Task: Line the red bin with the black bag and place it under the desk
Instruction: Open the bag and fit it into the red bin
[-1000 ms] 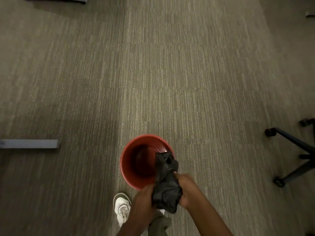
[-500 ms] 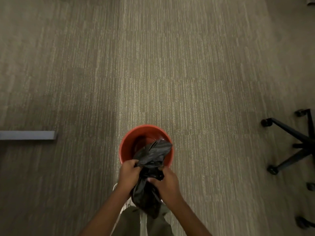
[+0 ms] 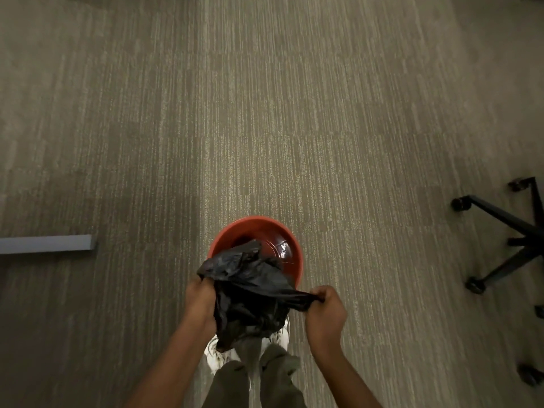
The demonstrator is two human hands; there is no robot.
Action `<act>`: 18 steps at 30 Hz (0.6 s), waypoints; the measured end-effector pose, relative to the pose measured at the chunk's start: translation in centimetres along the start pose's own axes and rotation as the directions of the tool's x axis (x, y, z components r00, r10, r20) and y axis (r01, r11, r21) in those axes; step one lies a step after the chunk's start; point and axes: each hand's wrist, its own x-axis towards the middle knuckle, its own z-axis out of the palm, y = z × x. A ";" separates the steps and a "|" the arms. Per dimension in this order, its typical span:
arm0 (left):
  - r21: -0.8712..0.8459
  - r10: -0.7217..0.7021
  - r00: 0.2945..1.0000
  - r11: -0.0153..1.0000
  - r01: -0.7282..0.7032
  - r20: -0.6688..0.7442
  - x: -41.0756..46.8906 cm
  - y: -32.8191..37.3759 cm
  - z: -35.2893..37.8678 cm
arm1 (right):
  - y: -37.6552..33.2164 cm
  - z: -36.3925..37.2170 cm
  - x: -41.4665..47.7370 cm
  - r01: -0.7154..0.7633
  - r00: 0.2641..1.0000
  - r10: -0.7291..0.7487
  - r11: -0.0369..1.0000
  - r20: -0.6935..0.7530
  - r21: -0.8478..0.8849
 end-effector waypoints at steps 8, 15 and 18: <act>0.169 0.070 0.987 0.981 -0.095 0.145 -0.5 -0.5 0.6 | -1.2 1.0 -3.1 0.450 0.849 -0.381 0.884 0.366 -0.123; 0.484 0.143 0.981 0.854 -0.190 0.134 3.6 0.7 -3.2 | 3.6 -1.9 3.0 0.524 0.775 -0.285 0.789 0.564 -0.320; 0.692 0.194 0.975 0.689 -0.216 0.111 6.3 0.5 -3.0 | 4.8 -1.2 6.3 0.189 0.976 -0.152 0.947 0.155 -0.261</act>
